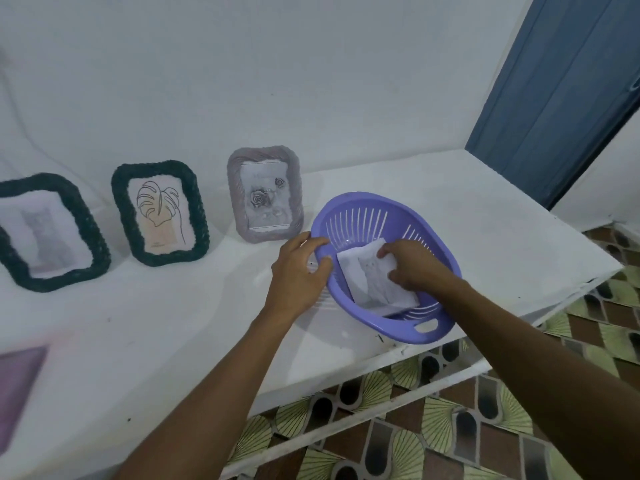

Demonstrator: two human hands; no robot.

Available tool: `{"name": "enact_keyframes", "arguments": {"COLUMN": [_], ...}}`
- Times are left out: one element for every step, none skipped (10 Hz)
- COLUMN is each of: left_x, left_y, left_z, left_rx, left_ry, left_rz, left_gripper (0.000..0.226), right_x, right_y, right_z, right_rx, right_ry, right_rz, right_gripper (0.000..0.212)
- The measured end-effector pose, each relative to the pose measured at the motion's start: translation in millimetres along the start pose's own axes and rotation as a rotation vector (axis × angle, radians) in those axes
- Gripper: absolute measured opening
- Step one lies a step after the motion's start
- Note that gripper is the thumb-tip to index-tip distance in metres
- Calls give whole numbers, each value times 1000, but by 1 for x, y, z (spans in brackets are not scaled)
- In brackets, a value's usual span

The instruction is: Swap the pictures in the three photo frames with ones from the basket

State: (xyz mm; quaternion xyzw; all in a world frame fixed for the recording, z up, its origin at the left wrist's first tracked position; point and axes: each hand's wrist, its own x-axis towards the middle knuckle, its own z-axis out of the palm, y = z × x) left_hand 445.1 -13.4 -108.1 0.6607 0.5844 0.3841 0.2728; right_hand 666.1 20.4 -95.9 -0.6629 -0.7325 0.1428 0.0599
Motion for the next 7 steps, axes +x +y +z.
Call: {"name": "enact_keyframes", "arguments": {"left_x": [2,2,-1,-3,-9,-19,-37], "left_y": [0,-1,-1,-2,-7,-28,-55], "left_z": [0,2,2,-4,-17,-45,-77], "left_rx": [20,46,78,129,168,307,472], "left_ry": [6,24,37,7,-33,5,-9], "left_rz": [16,33,48,62,84,138,96], "left_gripper": [34,31,32,39,49,54,58], "right_x": [2,4,3,1,-3,-14,-28], "right_y": [-1,1,0,-6,-19,-55,-101], "right_z": [4,8,8,4,-7,-16,-10], "right_rx": [-73,-138,-191,-173,-89,74,167], "right_ry": [-5,-37,-41,-8,95,171,202], "right_rz": [-22,-27,-48,-68,-133,-260,-378], "right_gripper": [52,58,60,56,43,37,36]}}
